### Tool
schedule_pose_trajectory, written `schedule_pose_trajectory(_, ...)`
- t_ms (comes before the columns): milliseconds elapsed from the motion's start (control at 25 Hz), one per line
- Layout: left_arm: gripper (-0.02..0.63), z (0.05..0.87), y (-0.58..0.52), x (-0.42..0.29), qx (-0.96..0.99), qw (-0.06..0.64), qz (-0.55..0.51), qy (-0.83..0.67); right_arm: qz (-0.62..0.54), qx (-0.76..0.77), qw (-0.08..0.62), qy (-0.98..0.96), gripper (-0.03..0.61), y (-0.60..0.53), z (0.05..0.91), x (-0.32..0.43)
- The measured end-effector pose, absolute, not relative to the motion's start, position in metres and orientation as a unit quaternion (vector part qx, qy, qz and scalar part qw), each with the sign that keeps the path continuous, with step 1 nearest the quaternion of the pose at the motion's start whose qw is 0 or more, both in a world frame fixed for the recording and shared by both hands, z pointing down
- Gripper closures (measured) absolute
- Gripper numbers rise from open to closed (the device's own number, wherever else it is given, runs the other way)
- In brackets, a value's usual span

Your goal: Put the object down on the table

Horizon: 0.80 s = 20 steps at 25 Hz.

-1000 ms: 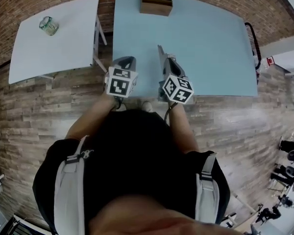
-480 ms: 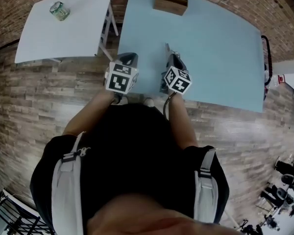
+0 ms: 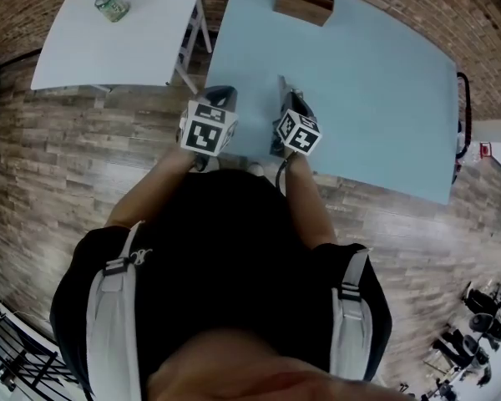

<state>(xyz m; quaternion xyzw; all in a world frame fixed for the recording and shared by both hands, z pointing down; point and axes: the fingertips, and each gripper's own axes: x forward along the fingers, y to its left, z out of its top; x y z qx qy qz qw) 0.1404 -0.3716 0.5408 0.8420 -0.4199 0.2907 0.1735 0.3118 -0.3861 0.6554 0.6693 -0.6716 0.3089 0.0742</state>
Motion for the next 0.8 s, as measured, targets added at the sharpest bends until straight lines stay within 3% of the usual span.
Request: schedule_pose_trajectory(800,0.614,0.542,-0.375,0.151,0.848,0.153,0.298,-0.41,0.308,0.68,0.15,-0.649,0.536,-0.38,0.69,0.322)
